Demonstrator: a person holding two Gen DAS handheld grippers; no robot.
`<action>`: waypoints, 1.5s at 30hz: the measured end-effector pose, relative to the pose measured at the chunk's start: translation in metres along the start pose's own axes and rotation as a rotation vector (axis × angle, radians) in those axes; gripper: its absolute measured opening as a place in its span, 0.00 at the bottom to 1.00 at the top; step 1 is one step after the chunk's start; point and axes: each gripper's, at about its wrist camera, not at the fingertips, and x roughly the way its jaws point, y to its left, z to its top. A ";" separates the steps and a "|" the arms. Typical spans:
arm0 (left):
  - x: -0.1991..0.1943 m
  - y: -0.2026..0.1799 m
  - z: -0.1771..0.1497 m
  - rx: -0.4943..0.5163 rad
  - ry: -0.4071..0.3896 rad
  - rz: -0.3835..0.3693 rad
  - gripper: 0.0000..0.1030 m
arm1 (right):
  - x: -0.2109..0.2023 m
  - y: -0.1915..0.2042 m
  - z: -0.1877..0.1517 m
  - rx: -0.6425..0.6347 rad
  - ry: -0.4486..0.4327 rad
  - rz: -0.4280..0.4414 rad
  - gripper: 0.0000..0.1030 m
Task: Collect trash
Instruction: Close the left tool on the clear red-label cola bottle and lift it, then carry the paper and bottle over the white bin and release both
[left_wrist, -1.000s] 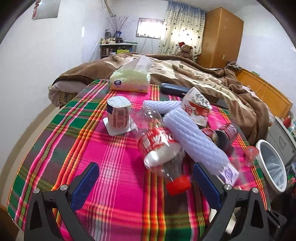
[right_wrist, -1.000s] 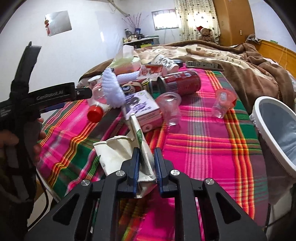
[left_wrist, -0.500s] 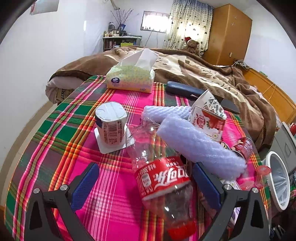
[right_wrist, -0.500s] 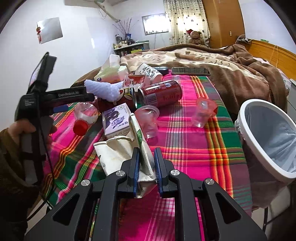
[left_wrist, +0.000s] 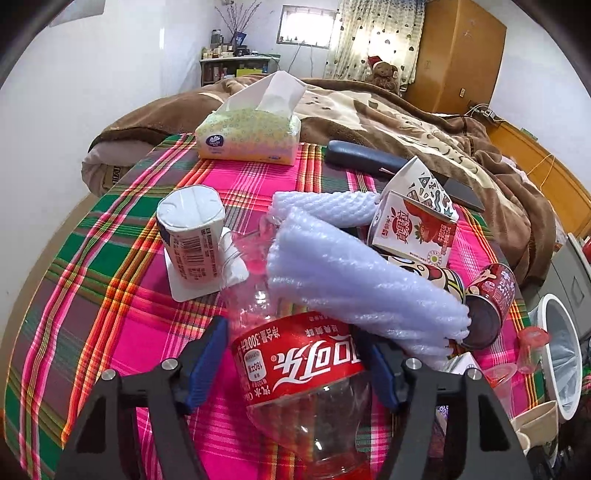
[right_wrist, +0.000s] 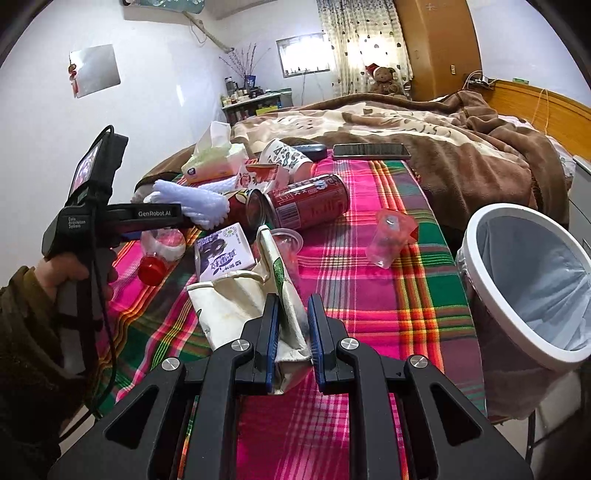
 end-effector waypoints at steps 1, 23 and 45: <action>-0.001 -0.001 -0.001 0.003 -0.002 0.002 0.67 | 0.000 -0.001 0.000 0.002 -0.002 0.001 0.15; -0.094 -0.009 -0.031 0.045 -0.127 -0.006 0.64 | -0.030 -0.015 0.013 0.044 -0.100 -0.013 0.16; -0.150 -0.131 -0.044 0.241 -0.197 -0.198 0.62 | -0.063 -0.085 0.026 0.162 -0.212 -0.160 0.16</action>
